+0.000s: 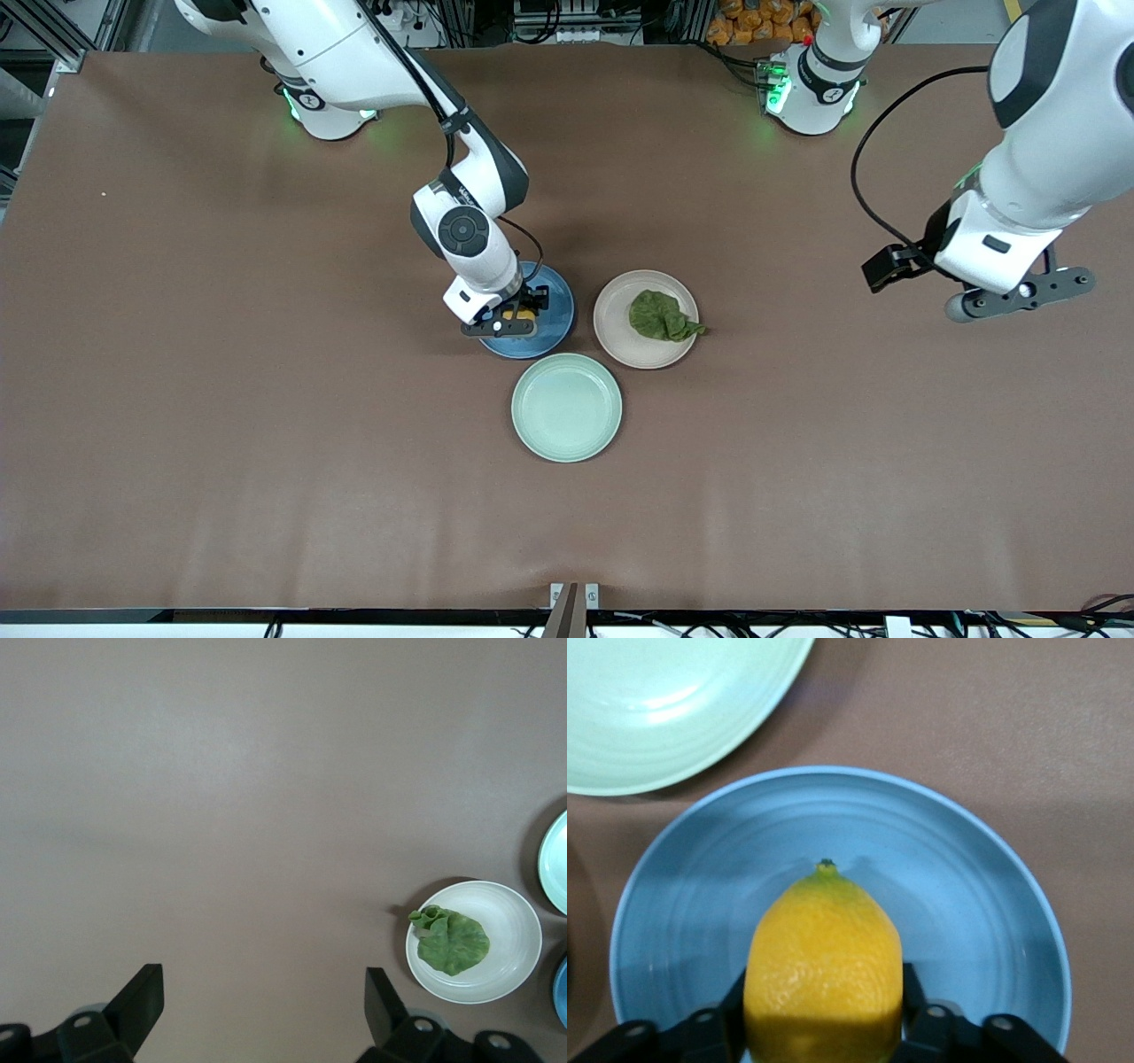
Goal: Place lemon and lettuce in plates
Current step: 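Open the right gripper to release the lemon on the blue plate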
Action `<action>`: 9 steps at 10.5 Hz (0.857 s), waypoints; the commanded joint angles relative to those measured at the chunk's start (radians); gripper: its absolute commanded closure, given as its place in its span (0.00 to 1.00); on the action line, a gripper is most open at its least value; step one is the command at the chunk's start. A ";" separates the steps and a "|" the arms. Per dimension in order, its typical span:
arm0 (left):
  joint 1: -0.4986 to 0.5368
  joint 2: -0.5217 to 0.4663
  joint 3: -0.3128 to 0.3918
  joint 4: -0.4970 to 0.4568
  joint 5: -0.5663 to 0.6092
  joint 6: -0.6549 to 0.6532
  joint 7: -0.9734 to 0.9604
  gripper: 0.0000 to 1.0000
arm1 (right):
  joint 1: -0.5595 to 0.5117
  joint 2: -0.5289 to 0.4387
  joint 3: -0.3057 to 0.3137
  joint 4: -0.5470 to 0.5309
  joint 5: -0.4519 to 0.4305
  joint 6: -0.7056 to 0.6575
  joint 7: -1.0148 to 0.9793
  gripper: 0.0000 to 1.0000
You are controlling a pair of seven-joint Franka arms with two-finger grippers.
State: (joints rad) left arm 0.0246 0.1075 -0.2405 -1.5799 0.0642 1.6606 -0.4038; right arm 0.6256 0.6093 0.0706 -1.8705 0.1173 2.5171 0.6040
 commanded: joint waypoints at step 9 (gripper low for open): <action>-0.006 -0.088 0.112 -0.019 -0.056 -0.044 0.189 0.00 | -0.159 -0.054 -0.005 0.252 0.007 -0.386 -0.125 0.00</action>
State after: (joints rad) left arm 0.0230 0.0402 -0.1391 -1.5842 0.0325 1.6261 -0.2411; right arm 0.5163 0.5886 0.0572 -1.6104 0.1169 2.1734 0.5537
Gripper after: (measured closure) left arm 0.000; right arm 0.000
